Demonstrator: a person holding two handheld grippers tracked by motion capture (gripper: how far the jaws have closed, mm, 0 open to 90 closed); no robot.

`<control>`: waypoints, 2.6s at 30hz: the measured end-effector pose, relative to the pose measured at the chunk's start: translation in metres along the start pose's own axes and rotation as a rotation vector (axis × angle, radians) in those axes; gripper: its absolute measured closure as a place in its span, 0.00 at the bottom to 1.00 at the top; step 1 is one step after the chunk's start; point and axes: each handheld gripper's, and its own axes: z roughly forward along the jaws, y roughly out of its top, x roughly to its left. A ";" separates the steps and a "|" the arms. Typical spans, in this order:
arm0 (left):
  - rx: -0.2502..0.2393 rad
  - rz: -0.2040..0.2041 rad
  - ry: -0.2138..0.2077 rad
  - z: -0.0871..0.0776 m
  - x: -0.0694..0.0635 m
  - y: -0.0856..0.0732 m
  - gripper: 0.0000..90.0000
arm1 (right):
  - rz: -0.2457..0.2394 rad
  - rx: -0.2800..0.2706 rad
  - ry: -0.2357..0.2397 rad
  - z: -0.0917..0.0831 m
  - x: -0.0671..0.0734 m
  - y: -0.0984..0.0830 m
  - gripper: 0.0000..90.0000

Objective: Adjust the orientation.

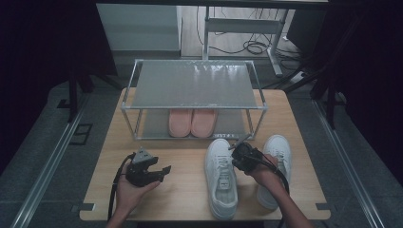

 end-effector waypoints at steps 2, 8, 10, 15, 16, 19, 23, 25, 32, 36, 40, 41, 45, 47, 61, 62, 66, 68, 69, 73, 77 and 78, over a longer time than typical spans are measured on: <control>0.000 0.000 0.000 0.000 0.000 0.000 0.39 | -0.004 -0.006 0.007 0.001 0.001 0.002 1.00; 0.004 -0.003 0.002 0.001 0.001 -0.001 0.39 | -0.010 -0.026 0.026 0.006 0.008 0.010 1.00; 0.005 -0.005 0.003 0.001 0.001 -0.001 0.39 | -0.013 -0.034 0.031 0.007 0.009 0.012 1.00; 0.006 -0.009 0.004 0.001 0.001 -0.001 0.39 | -0.019 -0.049 0.043 0.010 0.012 0.015 1.00; 0.007 -0.009 0.003 0.001 0.001 -0.001 0.39 | -0.018 -0.054 0.045 0.010 0.013 0.016 1.00; 0.009 -0.009 0.002 0.002 0.000 -0.001 0.39 | -0.019 -0.061 0.044 0.012 0.014 0.017 1.00; 0.012 -0.004 0.000 0.002 0.000 -0.001 0.39 | -0.016 -0.072 0.046 0.011 0.013 0.016 1.00; 0.011 -0.007 0.000 0.002 0.001 -0.001 0.39 | -0.005 -0.088 0.055 0.009 0.012 0.014 1.00; 0.007 -0.012 -0.001 0.001 0.002 -0.001 0.39 | 0.019 -0.182 0.059 -0.016 0.009 0.003 1.00; 0.009 -0.013 -0.003 0.001 0.002 -0.001 0.39 | 0.037 -0.242 0.056 -0.031 0.008 -0.009 1.00; 0.016 -0.017 -0.002 0.002 0.001 -0.002 0.39 | 0.023 -0.275 0.059 -0.039 0.012 -0.022 1.00; 0.017 -0.018 -0.001 0.003 0.001 -0.002 0.39 | 0.024 -0.284 0.061 -0.041 0.014 -0.026 1.00; 0.017 -0.023 -0.015 0.003 0.001 -0.002 0.39 | 0.025 -0.313 0.062 -0.046 0.019 -0.037 1.00; 0.014 -0.023 -0.017 0.003 0.000 -0.002 0.39 | 0.030 -0.334 0.067 -0.048 0.022 -0.043 1.00; 0.025 -0.023 -0.020 0.006 -0.002 -0.003 0.39 | 0.011 -0.414 0.119 -0.059 0.044 -0.056 1.00; 0.026 -0.024 -0.021 0.006 -0.002 -0.003 0.39 | 0.007 -0.415 0.125 -0.059 0.046 -0.055 1.00; 0.030 -0.024 -0.021 0.007 -0.002 -0.003 0.39 | -0.003 -0.407 0.155 -0.053 0.051 -0.054 1.00; 0.031 -0.024 -0.024 0.007 -0.002 -0.003 0.39 | -0.006 -0.397 0.177 -0.049 0.053 -0.053 1.00; 0.029 -0.024 -0.024 0.007 -0.002 -0.003 0.39 | -0.010 -0.387 0.182 -0.046 0.055 -0.053 1.00; 0.030 -0.024 -0.026 0.007 -0.002 -0.003 0.39 | -0.017 -0.366 0.196 -0.038 0.058 -0.053 1.00; 0.032 -0.026 -0.026 0.008 -0.002 -0.004 0.39 | -0.016 -0.354 0.198 -0.032 0.061 -0.055 1.00; 0.033 -0.026 -0.026 0.008 -0.002 -0.004 0.39 | -0.015 -0.350 0.199 -0.031 0.061 -0.056 1.00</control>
